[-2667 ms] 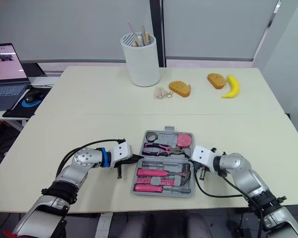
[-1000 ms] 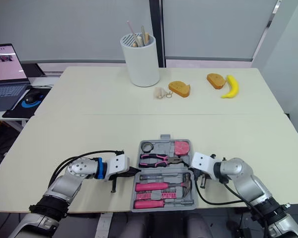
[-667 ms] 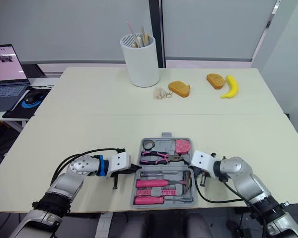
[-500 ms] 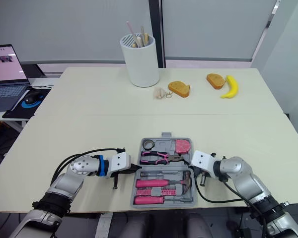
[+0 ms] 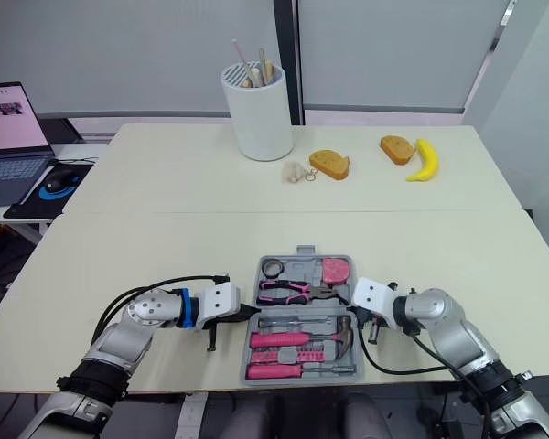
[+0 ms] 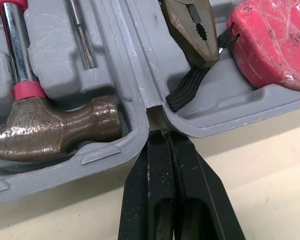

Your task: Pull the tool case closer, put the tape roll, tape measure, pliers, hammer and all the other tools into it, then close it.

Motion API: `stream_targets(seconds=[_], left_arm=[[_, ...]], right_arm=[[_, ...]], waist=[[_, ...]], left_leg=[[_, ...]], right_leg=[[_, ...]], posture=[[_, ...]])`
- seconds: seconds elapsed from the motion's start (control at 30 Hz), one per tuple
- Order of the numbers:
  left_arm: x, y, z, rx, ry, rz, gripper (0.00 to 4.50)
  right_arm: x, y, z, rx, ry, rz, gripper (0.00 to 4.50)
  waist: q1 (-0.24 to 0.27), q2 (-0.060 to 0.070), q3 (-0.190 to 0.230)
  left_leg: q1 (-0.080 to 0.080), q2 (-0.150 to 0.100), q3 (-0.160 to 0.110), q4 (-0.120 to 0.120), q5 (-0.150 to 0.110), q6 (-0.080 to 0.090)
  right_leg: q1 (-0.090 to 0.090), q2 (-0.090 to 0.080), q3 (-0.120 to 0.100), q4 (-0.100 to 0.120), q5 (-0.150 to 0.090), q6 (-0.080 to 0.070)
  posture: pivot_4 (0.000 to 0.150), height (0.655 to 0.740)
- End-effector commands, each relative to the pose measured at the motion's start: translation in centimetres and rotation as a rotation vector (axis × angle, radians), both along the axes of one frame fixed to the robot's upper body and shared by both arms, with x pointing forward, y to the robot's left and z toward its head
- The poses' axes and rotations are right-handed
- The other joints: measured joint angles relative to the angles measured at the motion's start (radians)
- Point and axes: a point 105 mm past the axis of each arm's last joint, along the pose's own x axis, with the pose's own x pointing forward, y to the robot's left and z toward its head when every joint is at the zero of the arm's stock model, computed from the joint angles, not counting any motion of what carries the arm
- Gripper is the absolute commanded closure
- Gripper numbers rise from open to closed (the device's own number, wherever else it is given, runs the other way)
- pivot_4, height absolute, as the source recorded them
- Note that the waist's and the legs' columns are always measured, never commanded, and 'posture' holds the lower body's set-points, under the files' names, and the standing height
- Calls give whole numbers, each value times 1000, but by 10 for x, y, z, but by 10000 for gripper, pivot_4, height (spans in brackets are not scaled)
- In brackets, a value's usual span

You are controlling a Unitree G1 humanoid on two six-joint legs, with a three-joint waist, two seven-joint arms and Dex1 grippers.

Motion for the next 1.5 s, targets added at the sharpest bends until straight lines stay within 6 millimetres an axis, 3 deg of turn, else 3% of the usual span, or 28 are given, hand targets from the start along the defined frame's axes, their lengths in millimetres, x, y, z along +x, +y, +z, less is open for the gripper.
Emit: stream_targets(seconds=[0.03, 0.3, 0.47, 0.6, 0.73, 0.83, 0.93, 1.2, 1.5], left_arm=[[-7, -13, 3, -32, 4, -56, 44688], [1, 0, 0, -22, 4, 25, 44688], [7, 27, -1, -1, 24, 133, 44688], [6, 48, 3, 4, 39, 216, 44688], [5, 72, 19, -15, 8, 280, 44688], [-38, 44, 63, -137, 130, 44, 44688], [-63, 18, 72, -132, 195, -95, 44688], [-66, -41, 42, -92, 140, -222, 44688], [-64, -61, 19, -46, 122, -274, 44688]], right_arm=[[-5, 22, 12, 50, -30, 87, 45000], [5, 10, 16, 38, -55, 8, 45000], [5, -28, 18, -39, -70, -133, 45000], [-4, -39, 20, -95, -95, -164, 45000], [-6, -47, 37, -10, -161, -265, 45000], [-19, -52, 57, 144, -193, -364, 45000], [-22, -54, 63, 192, -216, -404, 45000], [-28, -35, 66, 271, -185, -414, 45000], [-28, -34, 61, 260, -153, -441, 45000]], waist=[[0, 0, 0], [-1, 0, 0], [0, 0, 0], [-11, 0, 0], [-17, 0, 0], [-14, -1, 0], [-1, 3, -2], [12, 5, -3], [11, 5, -3]], left_leg=[[0, 0, 0, 0, 0, 0], [0, 0, 0, 0, 0, 0], [1, 0, 0, 0, 0, 0], [1, 1, 0, 0, 0, 0], [3, 2, -1, -2, 0, 0], [0, 3, -1, -2, 0, 0], [0, 2, 0, -2, 0, 0], [1, 1, 0, -2, 0, 0], [1, 1, -1, -3, 0, 0]], right_leg=[[0, 0, 0, 0, 0, 0], [0, 0, 0, 0, 0, 0], [0, 0, 0, 0, 0, 0], [0, 0, 1, 0, 0, 0], [0, 1, 1, 1, -1, -1], [-1, 1, 0, 1, -1, -2], [1, -2, 1, -3, -1, -2], [4, 0, 1, -7, 0, 0], [4, 1, 1, -6, 0, 0]], posture=[[1500, 7400], [1500, 7400], [1500, 7400], [1500, 7400], [1500, 7400], [1500, 7400], [1500, 7400], [1500, 7400], [1500, 7400]])
